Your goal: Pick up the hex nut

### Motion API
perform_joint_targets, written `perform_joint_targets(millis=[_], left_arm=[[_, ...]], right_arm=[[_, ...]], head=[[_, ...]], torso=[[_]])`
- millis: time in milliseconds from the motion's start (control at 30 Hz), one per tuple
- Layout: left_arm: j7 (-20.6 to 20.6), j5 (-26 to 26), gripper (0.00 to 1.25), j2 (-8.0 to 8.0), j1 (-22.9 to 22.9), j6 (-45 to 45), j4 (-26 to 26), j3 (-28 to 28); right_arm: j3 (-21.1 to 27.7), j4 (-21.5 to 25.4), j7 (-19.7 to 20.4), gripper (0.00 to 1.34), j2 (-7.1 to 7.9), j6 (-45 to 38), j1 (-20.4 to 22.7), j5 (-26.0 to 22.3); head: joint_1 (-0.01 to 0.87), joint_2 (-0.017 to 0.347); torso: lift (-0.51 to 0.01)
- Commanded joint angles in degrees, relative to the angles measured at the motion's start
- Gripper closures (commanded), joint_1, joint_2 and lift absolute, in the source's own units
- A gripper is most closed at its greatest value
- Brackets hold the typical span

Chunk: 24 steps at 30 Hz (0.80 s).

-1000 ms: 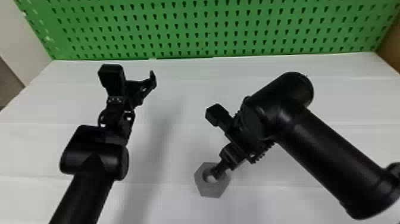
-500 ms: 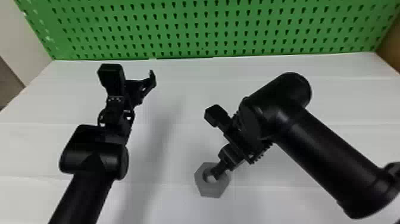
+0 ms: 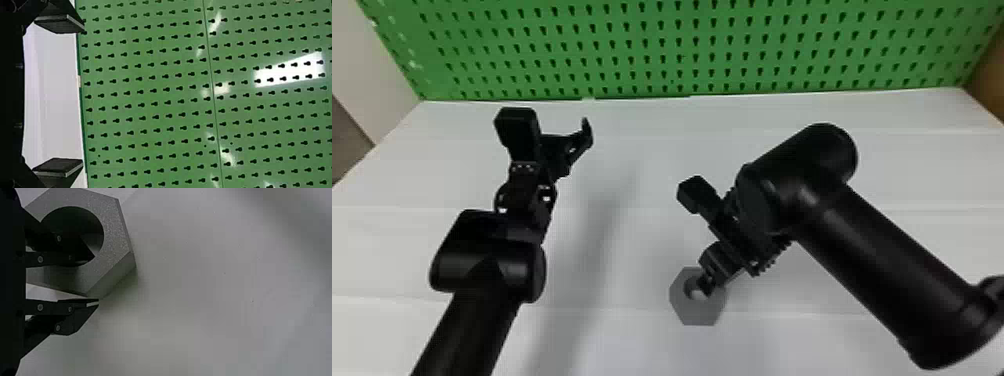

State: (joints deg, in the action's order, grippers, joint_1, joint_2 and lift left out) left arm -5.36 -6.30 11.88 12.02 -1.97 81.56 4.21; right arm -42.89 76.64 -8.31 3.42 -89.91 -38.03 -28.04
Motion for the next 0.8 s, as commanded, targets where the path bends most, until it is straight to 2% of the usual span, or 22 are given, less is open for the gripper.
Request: perform_joint_targets(millis=[0,500,767], left_arm=[[0.0,-0.1,0.09,0.16,0.0,0.0,0.0,0.1],[0.0,-0.4,0.09,0.16,-0.1,0.0,0.0,0.3],[0.0,-0.6,0.09,0.25,-0.3,0.0,0.0,0.4]], right_arm=[[0.0,0.0,0.1,1.02,0.00,-0.2,0.1,0.0],[0.7,0.0,0.0,1.02,0.09,-0.2,0.2,-1.2],[4.5,2.6,0.0,1.02,0.35,-0.2,1.2,-0.9]], head=[[0.785,0.149],[0.785,0.149],[0.785,0.149]], torso=[[-0.086],[-0.086],[-0.086]])
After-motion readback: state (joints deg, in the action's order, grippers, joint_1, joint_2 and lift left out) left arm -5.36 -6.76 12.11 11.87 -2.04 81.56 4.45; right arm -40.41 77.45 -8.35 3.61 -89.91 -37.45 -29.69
